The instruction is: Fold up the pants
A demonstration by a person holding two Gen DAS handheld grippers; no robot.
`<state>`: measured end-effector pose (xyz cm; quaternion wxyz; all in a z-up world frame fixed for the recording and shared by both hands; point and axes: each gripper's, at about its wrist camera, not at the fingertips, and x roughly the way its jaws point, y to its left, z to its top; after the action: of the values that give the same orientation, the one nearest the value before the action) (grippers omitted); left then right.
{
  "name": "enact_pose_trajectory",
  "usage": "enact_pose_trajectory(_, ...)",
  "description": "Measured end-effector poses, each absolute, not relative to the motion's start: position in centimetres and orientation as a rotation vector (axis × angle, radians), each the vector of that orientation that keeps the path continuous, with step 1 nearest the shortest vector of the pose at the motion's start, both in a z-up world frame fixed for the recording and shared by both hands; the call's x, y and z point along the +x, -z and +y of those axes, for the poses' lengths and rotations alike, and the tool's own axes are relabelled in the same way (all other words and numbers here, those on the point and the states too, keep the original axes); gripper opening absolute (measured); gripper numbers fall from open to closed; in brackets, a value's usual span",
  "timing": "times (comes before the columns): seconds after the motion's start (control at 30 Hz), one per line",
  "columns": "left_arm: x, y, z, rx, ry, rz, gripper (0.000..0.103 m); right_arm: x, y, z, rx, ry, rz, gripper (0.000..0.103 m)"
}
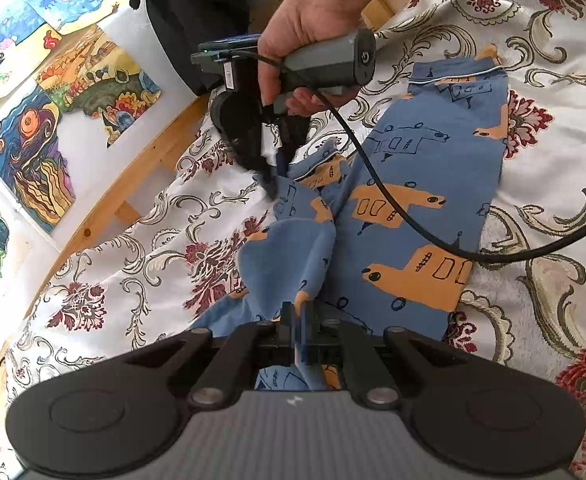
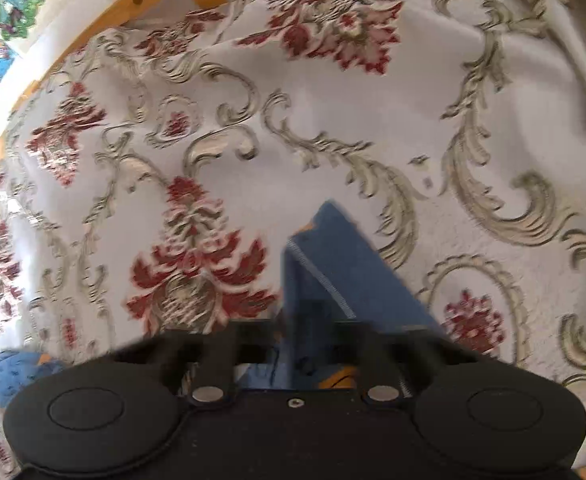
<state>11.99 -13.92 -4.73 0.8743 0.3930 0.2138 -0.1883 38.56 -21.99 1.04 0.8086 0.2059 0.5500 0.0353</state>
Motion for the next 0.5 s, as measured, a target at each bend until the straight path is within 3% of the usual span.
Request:
enact_pose_trajectory(0.27,12.5,3.1,-12.4,0.684,0.483,0.455,0.002,31.8,-7.5,-25.6,0.490,-0.107,0.827,0.000)
enact_pose_trajectory(0.4,11.7,2.2,-11.7,0.679,0.559,0.397,0.002,22.8,-12.6,-26.7,0.395,-0.063,0.558,0.000)
enact_pose_trajectory(0.5,11.1,2.1,-11.9,0.722,0.616,0.378,0.002,16.1,-11.8,-27.4,0.401,0.088,0.532,0.000)
